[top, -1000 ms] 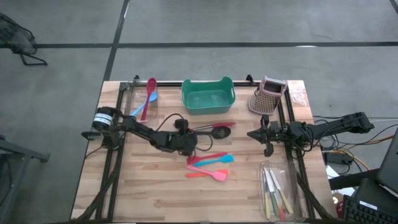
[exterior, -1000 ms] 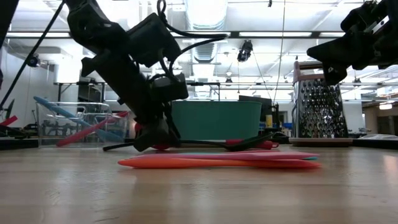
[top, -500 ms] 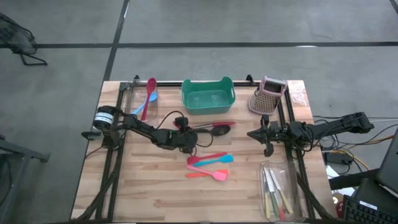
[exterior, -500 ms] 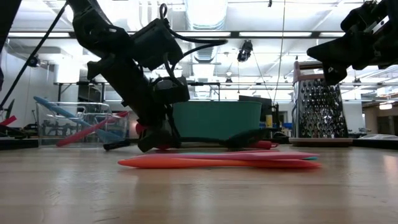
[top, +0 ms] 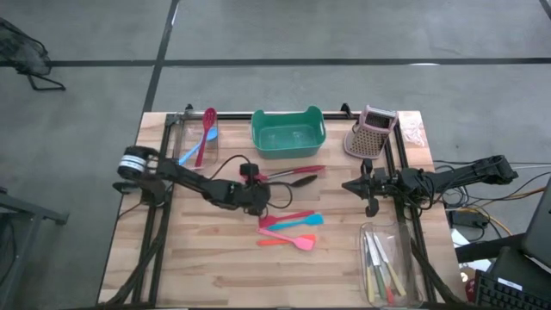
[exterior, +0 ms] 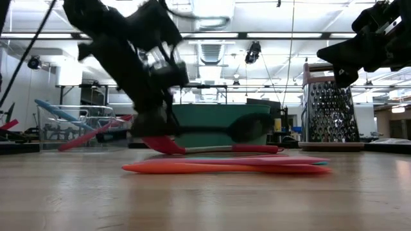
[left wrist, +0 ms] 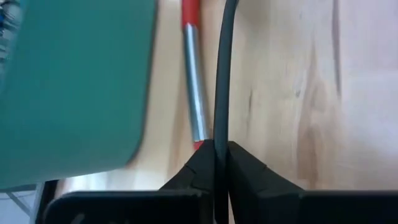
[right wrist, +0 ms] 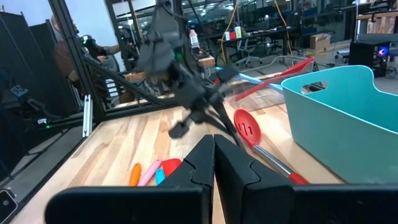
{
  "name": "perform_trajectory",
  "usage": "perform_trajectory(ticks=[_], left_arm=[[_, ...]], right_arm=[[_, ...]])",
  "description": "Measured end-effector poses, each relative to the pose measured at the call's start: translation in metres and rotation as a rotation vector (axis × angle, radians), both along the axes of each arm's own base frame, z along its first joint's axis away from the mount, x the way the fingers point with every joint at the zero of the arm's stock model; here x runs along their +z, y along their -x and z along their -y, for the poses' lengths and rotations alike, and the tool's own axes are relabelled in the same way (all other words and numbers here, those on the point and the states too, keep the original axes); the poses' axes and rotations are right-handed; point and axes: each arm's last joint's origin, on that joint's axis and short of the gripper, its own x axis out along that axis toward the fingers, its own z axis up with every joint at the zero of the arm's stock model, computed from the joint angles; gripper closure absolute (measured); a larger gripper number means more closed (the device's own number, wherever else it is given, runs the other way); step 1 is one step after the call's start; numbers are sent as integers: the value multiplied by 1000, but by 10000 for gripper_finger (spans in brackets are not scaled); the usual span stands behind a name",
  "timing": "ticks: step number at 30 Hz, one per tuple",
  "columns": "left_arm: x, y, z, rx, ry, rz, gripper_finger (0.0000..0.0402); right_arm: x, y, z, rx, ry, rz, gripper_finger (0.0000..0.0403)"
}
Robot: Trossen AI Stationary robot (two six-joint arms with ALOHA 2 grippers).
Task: Pick & Place Kitchen Items
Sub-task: Put the black slotted spoon into the top transparent bin
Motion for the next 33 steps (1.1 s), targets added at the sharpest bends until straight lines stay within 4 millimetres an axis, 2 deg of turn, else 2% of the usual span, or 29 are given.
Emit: perform_trajectory(ticks=[8,13,17,24,30,33], left_arm=[[64,36,14,-13,-5,105,379],[102,68,10,39,19,199,379],[124,95,0,179,10,304,378],[146,132,-24,419,-114,414,376],[153,146,-52,652,-140,517,373],[150,148,-65,718,-134,509,372]], right_arm=[[0,0,0,0,0,0,394],[0,0,0,0,0,0,394],[0,0,0,0,0,1,394],[0,0,0,0,0,0,394],[0,0,0,0,0,0,394],[0,0,0,0,0,0,394]])
